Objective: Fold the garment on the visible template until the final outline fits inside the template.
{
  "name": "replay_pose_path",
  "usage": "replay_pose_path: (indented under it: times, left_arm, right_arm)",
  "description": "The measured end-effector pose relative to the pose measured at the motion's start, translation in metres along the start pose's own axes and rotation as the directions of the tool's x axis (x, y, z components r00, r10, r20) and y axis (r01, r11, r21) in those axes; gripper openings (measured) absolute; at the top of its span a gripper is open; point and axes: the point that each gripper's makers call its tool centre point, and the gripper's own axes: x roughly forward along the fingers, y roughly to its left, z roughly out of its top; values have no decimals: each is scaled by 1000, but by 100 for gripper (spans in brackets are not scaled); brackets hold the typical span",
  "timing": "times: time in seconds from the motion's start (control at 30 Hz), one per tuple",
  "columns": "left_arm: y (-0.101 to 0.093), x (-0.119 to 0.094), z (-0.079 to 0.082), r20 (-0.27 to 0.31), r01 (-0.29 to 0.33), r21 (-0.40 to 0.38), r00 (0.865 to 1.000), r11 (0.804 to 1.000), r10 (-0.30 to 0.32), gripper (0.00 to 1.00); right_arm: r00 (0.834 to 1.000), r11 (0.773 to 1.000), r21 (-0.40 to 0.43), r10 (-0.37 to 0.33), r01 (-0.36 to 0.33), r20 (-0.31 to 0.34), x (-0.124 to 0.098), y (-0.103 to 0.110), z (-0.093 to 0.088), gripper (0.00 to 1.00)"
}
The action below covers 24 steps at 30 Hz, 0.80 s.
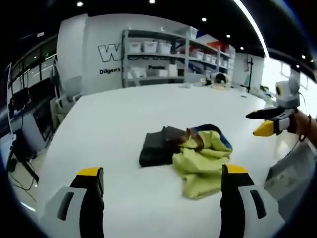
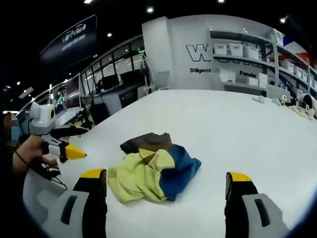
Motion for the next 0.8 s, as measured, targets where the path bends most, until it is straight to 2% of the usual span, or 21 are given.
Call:
replay_pose_path:
  times: [0.2, 0.33, 0.43, 0.57, 0.67, 0.77, 0.8]
  left_arm:
    - [19, 15, 3, -3, -9, 7, 1000, 1000, 9, 86]
    - [27, 27, -2, -23, -13, 0, 1000, 1000, 13, 82]
    - [29, 37, -6, -33, -1, 6, 999, 1000, 1, 77]
    - [32, 53, -10, -38, 1, 32, 999, 999, 0, 69]
    - [32, 65, -14, -49, 15, 21, 999, 1000, -13, 67]
    - [29, 79, -18, -77, 49, 20, 996, 999, -48, 66]
    - [25, 83, -19, -80, 80, 40, 994, 996, -76, 66]
  right_arm:
    - [1000, 999, -30, 14, -14, -2, 13, 2, 11, 94]
    - [1000, 999, -48, 21, -21, -10, 23, 4, 15, 88]
    - [1000, 997, -82, 11, -9, 18, 31, 2, 20, 85]
    - [1000, 994, -106, 12, -12, 0, 44, 3, 18, 81]
    - [1000, 995, -98, 18, -19, -11, 56, 1, 16, 80]
    - [1000, 995, -95, 16, -17, -7, 63, -2, 17, 71]
    - [1000, 996, -92, 10, -11, -7, 64, -4, 17, 63]
